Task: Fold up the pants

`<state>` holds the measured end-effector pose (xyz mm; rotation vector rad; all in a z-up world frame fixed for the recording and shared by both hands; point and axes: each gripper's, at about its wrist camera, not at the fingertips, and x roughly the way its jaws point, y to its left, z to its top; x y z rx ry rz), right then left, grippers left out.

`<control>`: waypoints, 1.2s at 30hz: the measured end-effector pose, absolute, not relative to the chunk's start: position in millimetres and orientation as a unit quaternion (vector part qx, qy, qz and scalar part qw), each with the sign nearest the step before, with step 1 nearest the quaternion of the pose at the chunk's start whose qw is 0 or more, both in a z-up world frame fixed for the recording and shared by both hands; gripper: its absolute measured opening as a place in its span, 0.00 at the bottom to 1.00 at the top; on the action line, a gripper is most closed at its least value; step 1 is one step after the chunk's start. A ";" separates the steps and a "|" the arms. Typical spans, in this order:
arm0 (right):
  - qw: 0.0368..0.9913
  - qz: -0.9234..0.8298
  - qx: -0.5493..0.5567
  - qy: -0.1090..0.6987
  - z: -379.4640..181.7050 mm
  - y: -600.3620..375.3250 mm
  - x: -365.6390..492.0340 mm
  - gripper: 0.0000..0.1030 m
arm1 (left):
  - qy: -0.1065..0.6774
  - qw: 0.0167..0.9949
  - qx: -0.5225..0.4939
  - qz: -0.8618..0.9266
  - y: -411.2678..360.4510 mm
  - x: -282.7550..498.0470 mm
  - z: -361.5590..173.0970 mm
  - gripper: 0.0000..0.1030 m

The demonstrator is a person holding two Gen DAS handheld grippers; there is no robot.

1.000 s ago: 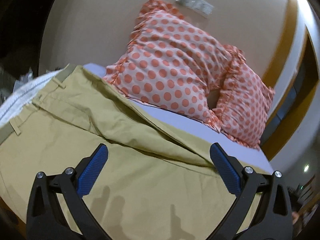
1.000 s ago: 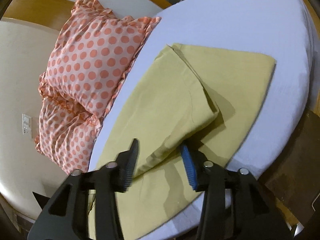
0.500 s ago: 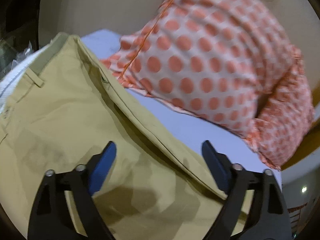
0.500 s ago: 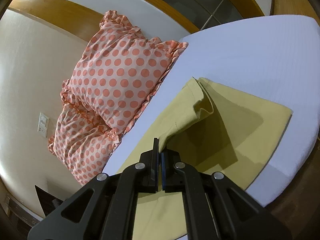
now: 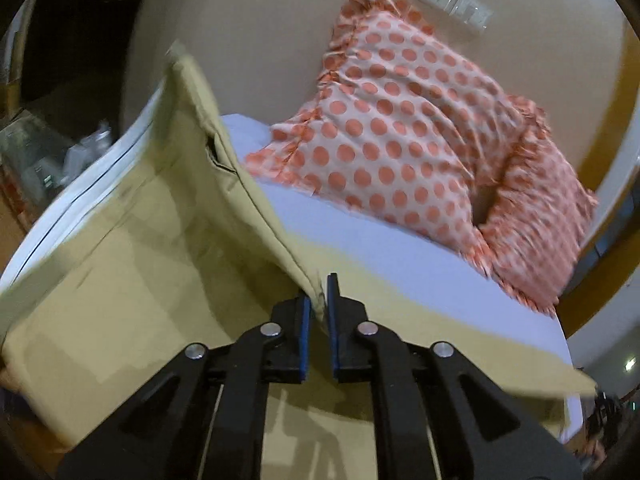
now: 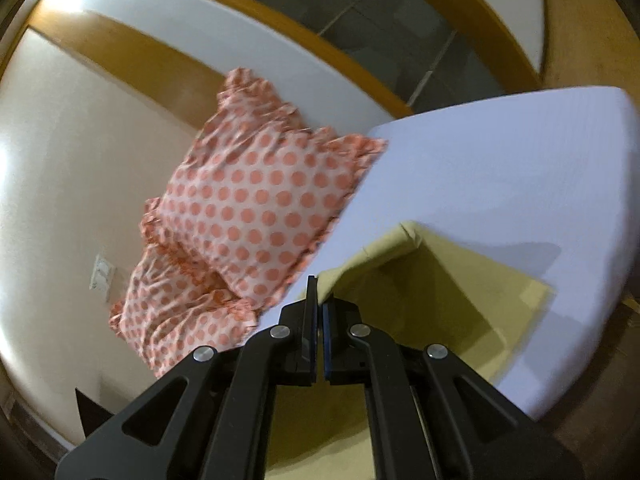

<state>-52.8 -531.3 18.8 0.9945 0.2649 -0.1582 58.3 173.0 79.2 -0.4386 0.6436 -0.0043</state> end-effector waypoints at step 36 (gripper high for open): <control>0.877 -0.156 0.408 0.201 -38.1 -527.5 -63.6 0.06 | 0.280 0.905 -0.296 -0.123 194.8 -75.5 -3.9 0.66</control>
